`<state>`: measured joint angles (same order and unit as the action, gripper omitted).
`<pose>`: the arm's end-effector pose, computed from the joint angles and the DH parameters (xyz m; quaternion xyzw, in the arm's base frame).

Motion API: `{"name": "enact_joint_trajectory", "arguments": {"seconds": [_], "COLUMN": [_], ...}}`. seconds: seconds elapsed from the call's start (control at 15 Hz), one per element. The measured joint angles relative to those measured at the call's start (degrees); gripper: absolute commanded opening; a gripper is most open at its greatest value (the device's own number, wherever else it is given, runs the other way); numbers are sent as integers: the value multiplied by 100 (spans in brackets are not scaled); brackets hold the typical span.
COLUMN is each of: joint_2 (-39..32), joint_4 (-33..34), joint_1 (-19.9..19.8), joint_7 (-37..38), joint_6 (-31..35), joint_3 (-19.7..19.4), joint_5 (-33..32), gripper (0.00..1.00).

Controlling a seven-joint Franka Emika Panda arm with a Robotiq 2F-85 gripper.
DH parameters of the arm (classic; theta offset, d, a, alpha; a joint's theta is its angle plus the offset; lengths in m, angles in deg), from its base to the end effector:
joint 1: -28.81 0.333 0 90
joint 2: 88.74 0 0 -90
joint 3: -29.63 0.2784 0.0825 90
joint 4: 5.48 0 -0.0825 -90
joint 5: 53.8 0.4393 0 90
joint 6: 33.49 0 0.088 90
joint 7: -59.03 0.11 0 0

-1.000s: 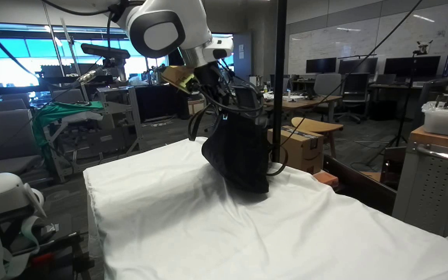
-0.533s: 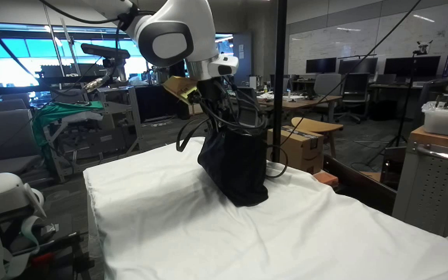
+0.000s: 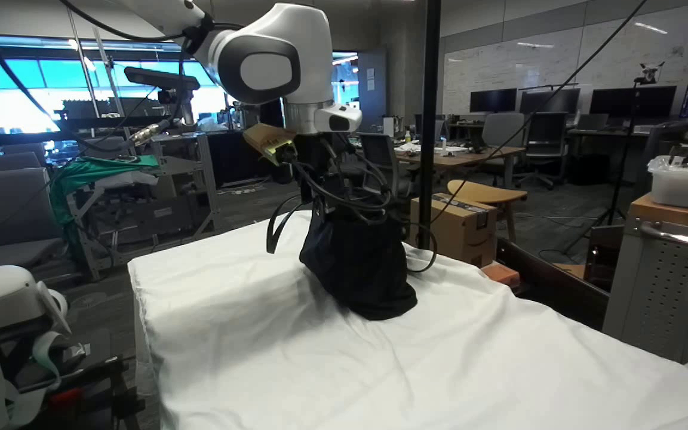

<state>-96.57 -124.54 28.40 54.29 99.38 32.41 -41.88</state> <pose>0.6191 0.0298 0.3001 -0.9952 0.0053 -0.0535 0.0819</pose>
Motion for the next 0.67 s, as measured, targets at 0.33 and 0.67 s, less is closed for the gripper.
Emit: {"name": "enact_joint_trajectory", "arguments": {"seconds": [0.33, 0.67], "joint_2": [15, 43], "joint_4": [3, 1], "joint_1": [5, 57], "joint_7": [445, 805], "joint_6": [-944, -1479], "joint_3": [-3, -3], "joint_5": [-351, -527], "gripper": [100, 100]}}
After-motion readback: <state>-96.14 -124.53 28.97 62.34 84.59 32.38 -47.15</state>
